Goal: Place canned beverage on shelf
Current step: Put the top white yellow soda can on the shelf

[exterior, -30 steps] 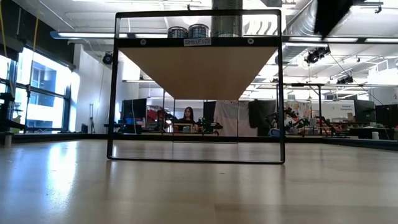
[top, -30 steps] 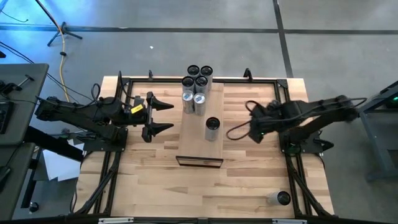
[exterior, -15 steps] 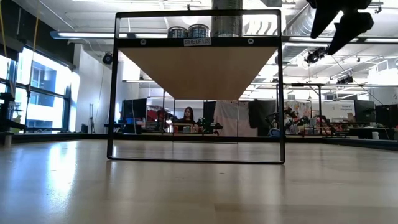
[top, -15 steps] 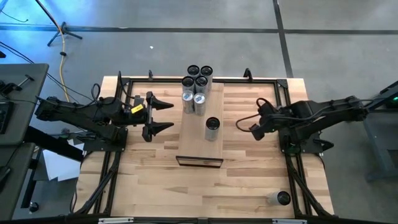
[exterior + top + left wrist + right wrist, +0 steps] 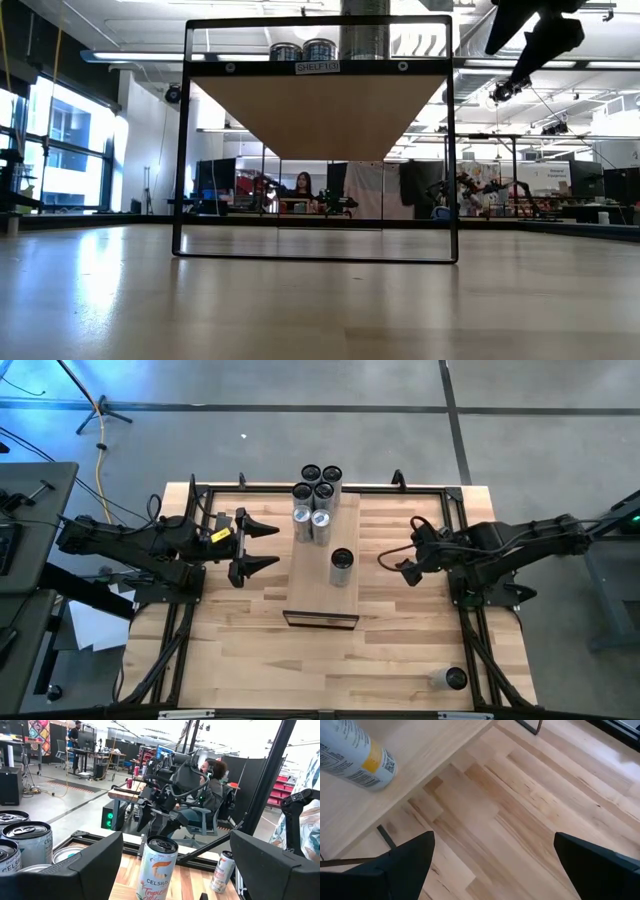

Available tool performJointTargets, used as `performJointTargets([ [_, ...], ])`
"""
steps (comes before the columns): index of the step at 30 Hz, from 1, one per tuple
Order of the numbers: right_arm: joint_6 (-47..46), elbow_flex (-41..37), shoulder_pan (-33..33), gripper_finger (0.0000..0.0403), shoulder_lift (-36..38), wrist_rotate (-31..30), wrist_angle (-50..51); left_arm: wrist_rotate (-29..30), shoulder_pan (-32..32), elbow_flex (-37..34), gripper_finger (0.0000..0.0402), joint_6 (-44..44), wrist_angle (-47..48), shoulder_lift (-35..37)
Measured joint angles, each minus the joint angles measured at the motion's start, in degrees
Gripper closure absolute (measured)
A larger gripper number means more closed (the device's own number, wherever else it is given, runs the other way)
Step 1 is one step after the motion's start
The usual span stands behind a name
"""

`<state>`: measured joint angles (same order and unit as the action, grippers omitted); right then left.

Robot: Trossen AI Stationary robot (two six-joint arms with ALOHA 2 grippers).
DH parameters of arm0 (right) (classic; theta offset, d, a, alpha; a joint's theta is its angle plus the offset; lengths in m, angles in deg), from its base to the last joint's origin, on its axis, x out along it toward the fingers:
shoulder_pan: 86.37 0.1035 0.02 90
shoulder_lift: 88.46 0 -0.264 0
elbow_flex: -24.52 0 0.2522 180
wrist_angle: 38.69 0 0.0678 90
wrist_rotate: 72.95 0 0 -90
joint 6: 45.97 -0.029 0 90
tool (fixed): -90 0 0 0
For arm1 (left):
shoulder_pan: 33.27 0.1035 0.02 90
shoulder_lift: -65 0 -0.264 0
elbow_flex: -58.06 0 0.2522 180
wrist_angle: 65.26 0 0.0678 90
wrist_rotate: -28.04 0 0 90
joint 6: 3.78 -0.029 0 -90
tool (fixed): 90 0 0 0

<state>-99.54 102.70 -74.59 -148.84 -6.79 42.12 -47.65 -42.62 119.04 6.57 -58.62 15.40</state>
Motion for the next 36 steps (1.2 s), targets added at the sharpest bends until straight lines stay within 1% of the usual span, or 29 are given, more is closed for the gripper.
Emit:
performJointTargets([
  [4,2.9,0.0,-0.7,0.0015,0.0,2.0,-1.2,0.0,0.0,0.0,0.0064,0.0,0.0,0.0],
  [6,3.9,0.0,-0.2,0.0034,0.0,2.5,-2.5,0.0,0.0,0.0,0.0064,0.0,0.0,0.0],
  [8,5.1,-0.5,0.3,0.0069,0.0,2.7,-5.0,0.0,0.0,0.0,0.0064,0.0,0.0,0.0],
  [9,5.9,-0.9,0.6,0.0092,0.0,2.8,-5.9,0.0,0.0,0.0,0.0064,0.0,0.0,0.0],
  [11,6.9,-2.2,1.2,0.0154,0.0,3.0,-8.5,0.0,0.0,0.0,0.0064,0.0,0.0,0.0],
  [12,7.3,-3.1,1.5,0.0191,0.0,3.0,-10.1,0.0,0.0,0.0,0.0064,0.0,0.0,0.0],
  [15,8.8,-6.7,2.7,0.0325,0.1,3.5,-15.2,0.0,0.0,0.0,0.0064,0.0,0.0,0.0],
  [16,9.1,-8.1,3.0,0.0362,0.1,4.0,-17.5,0.0,0.0,0.0,0.0064,0.0,0.0,0.0],
  [17,9.0,-9.6,3.3,0.0382,0.1,4.7,-20.4,0.1,0.0,0.0,0.0064,0.0,0.0,0.0],
  [19,8.8,-12.6,4.1,0.0379,0.1,6.8,-27.4,0.1,0.0,0.0,0.0064,0.0,0.0,0.0],
  [21,9.9,-15.3,5.5,0.0376,0.1,8.9,-36.8,0.2,0.0,0.0,0.0064,0.0,0.0,0.0],
  [22,10.9,-16.5,6.5,0.0382,0.1,9.5,-42.1,0.5,0.0,0.0,0.0064,0.1,0.0,0.0],
  [24,13.7,-18.3,8.5,0.0397,0.0,9.3,-51.1,1.5,0.0,0.0,0.0064,0.1,0.0,0.0],
  [25,15.2,-18.5,9.4,0.0399,-0.3,8.3,-54.3,1.9,0.0,0.0,0.0064,0.1,0.0,0.0],
  [26,16.3,-18.5,10.3,0.0397,-0.7,6.1,-56.1,2.0,0.0,0.0,0.0064,0.2,0.0,0.0],
  [30,20.8,-16.2,12.8,0.0402,-3.3,-1.9,-56.3,2.5,0.0,0.0,0.0064,3.0,0.0,0.0],
  [34,26.1,-13.5,13.4,0.0402,-7.6,-6.0,-56.3,2.5,0.0,0.0,0.0064,3.6,0.0,0.0],
  [36,26.9,-12.4,13.2,0.0402,-9.4,-7.8,-56.1,2.7,0.0,0.0,0.0064,3.6,0.0,0.0],
])
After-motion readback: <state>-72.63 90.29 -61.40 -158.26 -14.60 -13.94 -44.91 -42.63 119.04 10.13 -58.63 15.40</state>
